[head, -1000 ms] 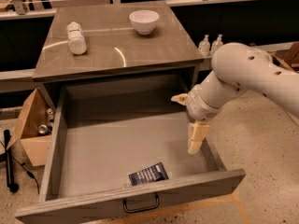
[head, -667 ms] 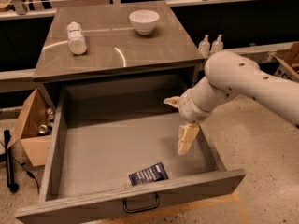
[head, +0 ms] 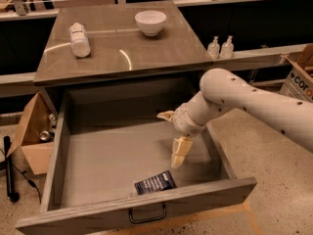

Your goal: Pick rxbar blueberry from top drawer and place on counter

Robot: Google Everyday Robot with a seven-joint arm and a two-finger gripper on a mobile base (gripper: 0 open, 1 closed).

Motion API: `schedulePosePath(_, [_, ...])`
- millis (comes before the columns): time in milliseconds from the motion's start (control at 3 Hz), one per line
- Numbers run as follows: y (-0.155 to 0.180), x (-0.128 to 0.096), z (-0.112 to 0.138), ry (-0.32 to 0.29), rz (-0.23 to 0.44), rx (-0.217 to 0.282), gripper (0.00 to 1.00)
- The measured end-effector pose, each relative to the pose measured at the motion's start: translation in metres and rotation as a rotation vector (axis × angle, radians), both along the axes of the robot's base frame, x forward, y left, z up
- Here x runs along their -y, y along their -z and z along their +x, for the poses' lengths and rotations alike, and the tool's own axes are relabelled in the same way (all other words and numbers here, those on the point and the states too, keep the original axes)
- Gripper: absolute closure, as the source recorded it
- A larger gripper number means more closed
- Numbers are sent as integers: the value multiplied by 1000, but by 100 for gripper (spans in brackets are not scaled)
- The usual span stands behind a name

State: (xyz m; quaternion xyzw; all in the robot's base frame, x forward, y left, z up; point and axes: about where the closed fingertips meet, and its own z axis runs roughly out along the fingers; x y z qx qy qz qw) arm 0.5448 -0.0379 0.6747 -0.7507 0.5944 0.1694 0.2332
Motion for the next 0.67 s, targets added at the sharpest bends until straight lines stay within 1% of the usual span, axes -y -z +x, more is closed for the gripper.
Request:
schedulePosePath(333, [16, -16, -11, -7, 22, -55, 0])
schedulePosePath(667, [24, -34, -24, -8, 29, -95, 0])
